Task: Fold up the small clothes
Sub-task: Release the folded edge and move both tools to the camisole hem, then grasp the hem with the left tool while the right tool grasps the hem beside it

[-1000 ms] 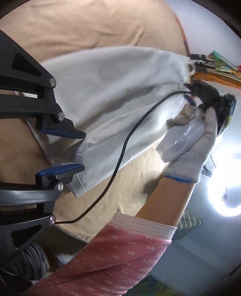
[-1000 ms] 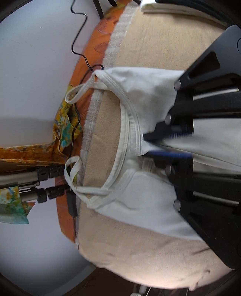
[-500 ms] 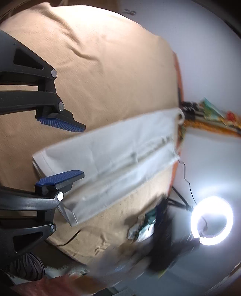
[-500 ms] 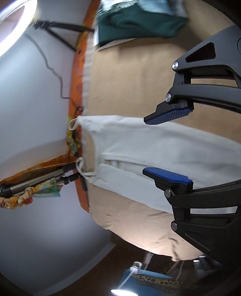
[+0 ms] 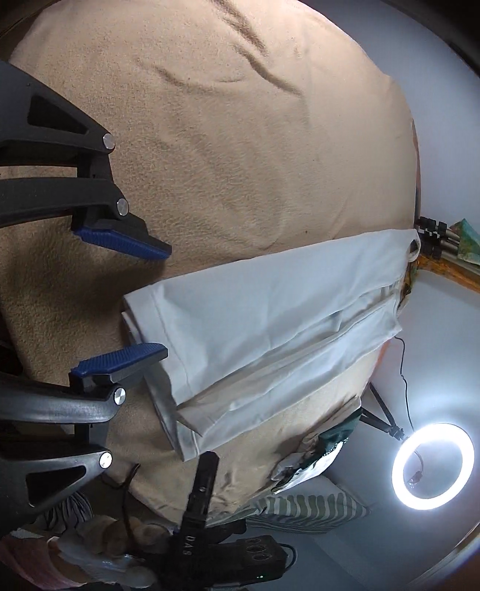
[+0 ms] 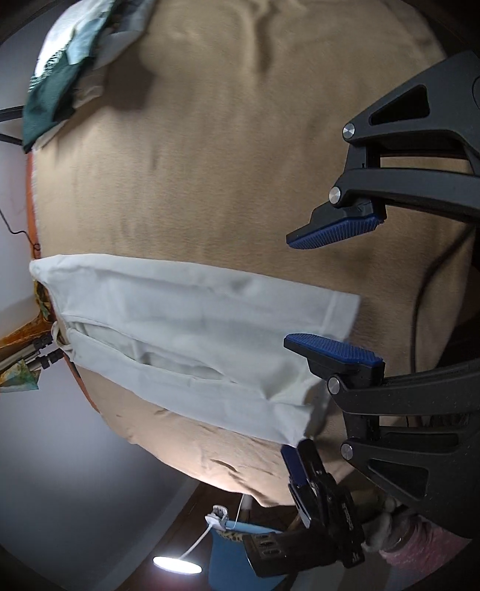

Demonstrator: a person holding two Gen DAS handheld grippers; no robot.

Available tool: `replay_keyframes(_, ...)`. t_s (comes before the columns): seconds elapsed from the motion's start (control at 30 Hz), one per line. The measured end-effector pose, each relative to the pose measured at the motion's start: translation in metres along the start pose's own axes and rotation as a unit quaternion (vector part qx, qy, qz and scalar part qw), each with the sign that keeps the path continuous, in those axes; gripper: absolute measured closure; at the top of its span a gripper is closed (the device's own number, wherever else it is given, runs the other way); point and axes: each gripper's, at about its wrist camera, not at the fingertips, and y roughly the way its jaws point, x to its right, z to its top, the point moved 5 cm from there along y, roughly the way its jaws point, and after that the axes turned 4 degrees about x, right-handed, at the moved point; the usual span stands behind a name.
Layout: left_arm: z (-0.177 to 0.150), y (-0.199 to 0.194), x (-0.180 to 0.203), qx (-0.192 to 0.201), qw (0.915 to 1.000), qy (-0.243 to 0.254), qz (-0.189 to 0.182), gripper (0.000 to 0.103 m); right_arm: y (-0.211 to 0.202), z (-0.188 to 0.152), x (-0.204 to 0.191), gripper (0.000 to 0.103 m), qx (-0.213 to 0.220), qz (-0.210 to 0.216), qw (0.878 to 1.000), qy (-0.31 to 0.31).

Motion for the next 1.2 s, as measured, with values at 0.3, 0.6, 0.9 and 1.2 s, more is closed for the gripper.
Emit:
replay_keyframes(0.3, 0.000, 0.004, -0.006, 0.006, 0.9989, -0.046, -0.011, 0.099, 0.009, -0.014, 0.002, 0.095, 0.003, 0.028, 0.999, 0.020)
replay_keyframes(0.6, -0.005, -0.013, -0.011, 0.027, 0.9982, -0.052, -0.012, 0.103, -0.006, -0.024, 0.018, 0.097, 0.024, 0.094, 0.992, 0.075)
replay_keyframes(0.9, -0.008, -0.018, -0.020, 0.034, 0.9957, -0.079, -0.033, 0.103, 0.001, -0.028, 0.029, 0.097, 0.023, 0.129, 0.985, 0.113)
replay_keyframes(1.2, 0.025, -0.033, -0.021, 0.066, 0.9922, -0.088, -0.059, 0.103, -0.017, -0.008, 0.025, 0.097, 0.049, 0.171, 0.976, 0.126)
